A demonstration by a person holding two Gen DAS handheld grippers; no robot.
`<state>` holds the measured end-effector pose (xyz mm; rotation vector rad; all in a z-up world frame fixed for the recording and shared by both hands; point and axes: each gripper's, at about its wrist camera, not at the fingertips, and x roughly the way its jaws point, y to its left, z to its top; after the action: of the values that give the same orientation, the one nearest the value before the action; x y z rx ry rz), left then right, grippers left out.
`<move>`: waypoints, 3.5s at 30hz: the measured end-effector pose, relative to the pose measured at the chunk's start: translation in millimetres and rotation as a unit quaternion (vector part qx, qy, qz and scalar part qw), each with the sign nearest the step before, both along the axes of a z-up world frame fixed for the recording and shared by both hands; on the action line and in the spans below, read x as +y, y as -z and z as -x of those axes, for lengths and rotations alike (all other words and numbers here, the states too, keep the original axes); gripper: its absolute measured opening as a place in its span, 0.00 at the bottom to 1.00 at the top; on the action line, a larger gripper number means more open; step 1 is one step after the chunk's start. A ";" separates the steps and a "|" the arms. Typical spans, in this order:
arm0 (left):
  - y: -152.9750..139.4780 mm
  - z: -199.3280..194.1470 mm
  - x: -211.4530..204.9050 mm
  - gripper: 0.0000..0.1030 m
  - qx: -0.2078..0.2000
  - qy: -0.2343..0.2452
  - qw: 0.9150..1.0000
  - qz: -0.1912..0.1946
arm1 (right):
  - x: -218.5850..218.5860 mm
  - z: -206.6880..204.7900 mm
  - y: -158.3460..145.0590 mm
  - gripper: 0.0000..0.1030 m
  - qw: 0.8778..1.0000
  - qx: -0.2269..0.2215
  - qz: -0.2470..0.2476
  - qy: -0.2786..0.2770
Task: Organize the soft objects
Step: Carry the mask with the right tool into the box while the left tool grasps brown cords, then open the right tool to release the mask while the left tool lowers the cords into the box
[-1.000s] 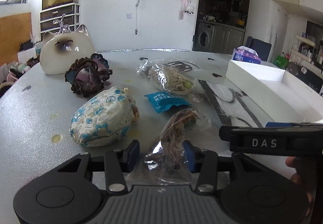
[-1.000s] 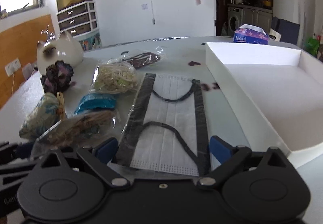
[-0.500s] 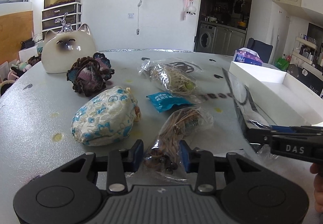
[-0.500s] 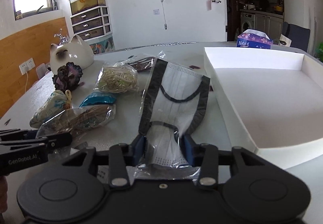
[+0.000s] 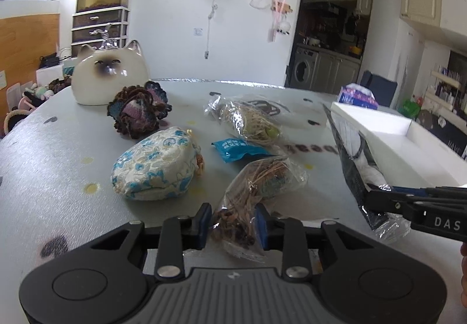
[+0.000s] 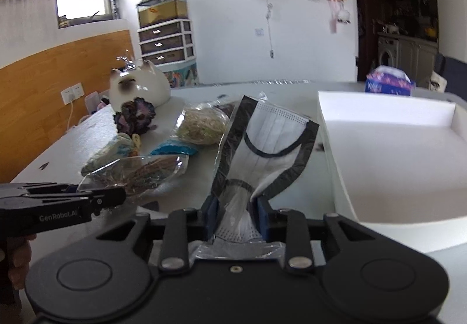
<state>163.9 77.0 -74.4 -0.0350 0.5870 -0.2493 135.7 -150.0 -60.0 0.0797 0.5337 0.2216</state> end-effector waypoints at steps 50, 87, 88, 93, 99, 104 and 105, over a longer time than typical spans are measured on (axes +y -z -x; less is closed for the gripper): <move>-34.8 -24.7 -215.1 0.31 -0.018 0.143 0.989 0.043 | -306.6 -22.2 -19.6 0.68 0.991 0.070 0.113 0.027; -36.9 -88.9 -264.5 0.08 0.055 0.269 0.961 -0.038 | -314.5 5.4 -44.4 0.74 0.995 0.048 -0.047 0.075; -30.3 -90.0 -269.3 0.08 0.066 0.280 0.956 -0.050 | -314.2 6.4 -44.9 0.74 0.995 0.048 -0.047 0.072; -4.9 -82.4 -279.6 0.00 0.069 0.346 0.932 -0.085 | -308.5 7.8 -45.9 0.74 0.996 0.051 -0.048 0.062; -13.8 -82.7 -272.5 0.07 0.058 0.347 0.933 -0.076 | -293.7 4.7 -45.8 0.74 0.996 0.056 -0.042 0.049; -28.0 -74.2 -262.6 0.28 0.046 0.331 0.941 -0.058 | -285.9 7.3 -47.3 0.73 0.996 0.061 -0.029 0.054; -30.3 -72.1 -261.3 0.32 0.045 0.327 0.942 -0.056 | -284.8 9.5 -48.2 0.73 0.996 0.059 -0.027 0.055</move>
<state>236.0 -184.2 -44.2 0.2657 0.6901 -0.8629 126.2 -434.8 -11.8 0.1742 0.6392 0.1242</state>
